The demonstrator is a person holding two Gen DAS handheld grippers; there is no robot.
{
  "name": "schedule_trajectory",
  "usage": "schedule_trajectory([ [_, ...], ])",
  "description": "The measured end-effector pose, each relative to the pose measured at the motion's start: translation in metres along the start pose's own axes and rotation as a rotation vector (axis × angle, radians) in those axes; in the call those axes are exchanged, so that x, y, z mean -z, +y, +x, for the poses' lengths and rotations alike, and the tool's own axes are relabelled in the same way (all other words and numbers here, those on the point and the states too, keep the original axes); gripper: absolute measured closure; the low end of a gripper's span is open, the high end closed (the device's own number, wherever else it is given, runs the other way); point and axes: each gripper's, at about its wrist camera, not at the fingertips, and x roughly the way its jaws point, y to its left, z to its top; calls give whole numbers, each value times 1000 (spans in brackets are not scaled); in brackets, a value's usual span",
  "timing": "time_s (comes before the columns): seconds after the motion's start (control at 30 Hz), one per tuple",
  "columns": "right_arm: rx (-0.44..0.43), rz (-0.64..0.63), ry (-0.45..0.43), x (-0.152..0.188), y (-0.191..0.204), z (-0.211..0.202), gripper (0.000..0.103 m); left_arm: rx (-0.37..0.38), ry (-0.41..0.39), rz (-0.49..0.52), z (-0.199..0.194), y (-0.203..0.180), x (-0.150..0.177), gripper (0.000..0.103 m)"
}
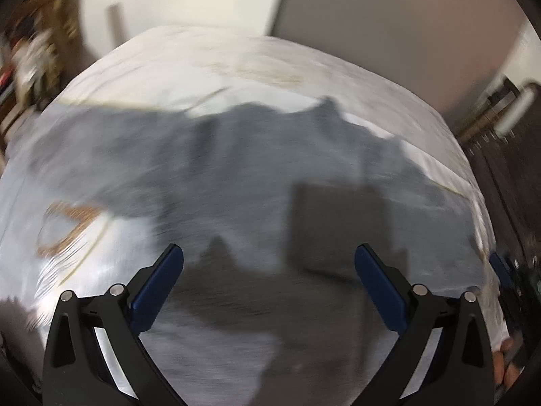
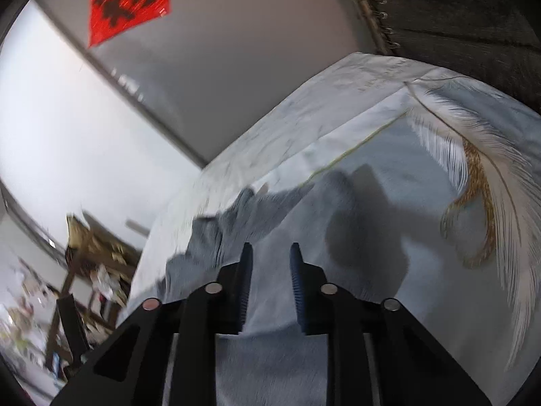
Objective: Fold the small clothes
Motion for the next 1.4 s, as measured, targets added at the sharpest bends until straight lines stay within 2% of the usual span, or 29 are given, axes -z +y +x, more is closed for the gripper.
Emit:
schedule_trajectory([
  [0.07,-4,-1,1,-14,0,11,82,-4,0,93,6,-24,-5,4],
  [0.13,27,-7,1,-27,-1,28,82,-62,18,179,27,-45,-7,4],
  [0.17,50,-11,8,-30,-3,38,82,-102,47,180,41,-47,-8,4],
  [0.23,107,-13,60,-32,-13,57,82,-121,112,164,65,-42,-7,4],
  [0.27,148,-2,113,-30,-24,71,82,-101,107,147,68,-38,-6,4],
  [0.3,164,14,149,-27,-35,82,89,-103,77,149,64,-37,-5,4],
  [0.33,148,15,127,-25,-39,78,94,-103,87,159,64,-37,-5,4],
  [0.37,148,13,121,-25,-39,73,94,-104,85,164,63,-38,-4,4],
  [0.43,105,11,60,-22,-35,45,89,-121,73,142,51,-36,-5,4],
  [0.53,102,-50,9,-7,-26,11,88,-79,-18,145,23,-36,1,4],
  [0.57,104,-63,24,3,-25,7,88,-75,-21,159,22,-39,4,4],
  [0.67,158,-81,135,25,-30,19,91,-161,49,209,41,-45,18,4],
  [0.77,188,-139,139,29,-22,17,91,-106,67,146,39,-34,17,4],
  [0.83,191,-142,114,22,-16,13,88,-117,63,133,30,-30,12,4],
  [0.9,163,-150,79,11,-6,13,86,-171,4,123,18,-27,9,4],
  [0.93,160,-161,84,5,-1,18,83,-185,-5,123,18,-26,7,4],
  [1.03,149,-176,139,11,6,40,74,-224,71,144,37,-20,2,4],
  [1.07,166,-201,191,21,8,54,70,-224,83,146,42,-17,4,4],
  [1.1,180,-231,191,29,10,61,68,-207,76,133,40,-14,5,4],
  [1.17,218,-263,130,32,18,52,69,-192,86,115,29,-6,5,4],
  [1.2,204,-249,91,30,20,44,69,-190,79,95,22,0,4,4],
  [1.23,160,-221,16,24,20,30,69,-202,61,71,13,8,2,4],
  [1.3,145,-176,-80,17,18,11,67,-218,33,11,-4,27,-5,4],
  [1.4,77,-133,-140,16,12,-1,67,-212,45,-119,-21,62,-14,4],
])
